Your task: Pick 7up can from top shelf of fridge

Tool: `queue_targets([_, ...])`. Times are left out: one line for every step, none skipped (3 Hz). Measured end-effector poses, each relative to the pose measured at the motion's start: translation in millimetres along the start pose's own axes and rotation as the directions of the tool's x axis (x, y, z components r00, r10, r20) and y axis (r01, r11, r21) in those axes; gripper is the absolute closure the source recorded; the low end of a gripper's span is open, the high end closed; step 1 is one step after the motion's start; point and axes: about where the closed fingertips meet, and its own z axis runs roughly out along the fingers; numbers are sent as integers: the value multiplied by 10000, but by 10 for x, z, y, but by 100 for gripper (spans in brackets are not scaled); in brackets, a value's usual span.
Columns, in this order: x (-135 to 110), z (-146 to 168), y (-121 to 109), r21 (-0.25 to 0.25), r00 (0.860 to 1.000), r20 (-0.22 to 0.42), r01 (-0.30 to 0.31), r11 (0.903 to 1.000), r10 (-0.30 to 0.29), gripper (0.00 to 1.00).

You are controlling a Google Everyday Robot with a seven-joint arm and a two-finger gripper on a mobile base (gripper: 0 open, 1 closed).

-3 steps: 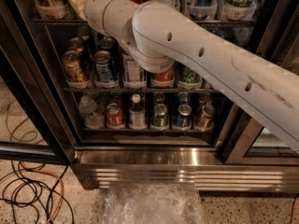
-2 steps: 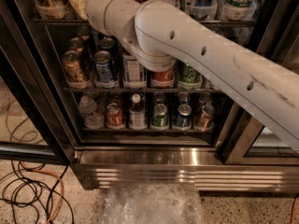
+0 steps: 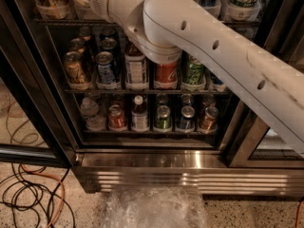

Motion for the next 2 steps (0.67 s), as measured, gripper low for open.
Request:
queue_targets([-2,0,24,-58,10000,-41,-18,10000,18,100])
queue_targets([-107,-126,32,-227,9999,-143,-14,9997,11,100])
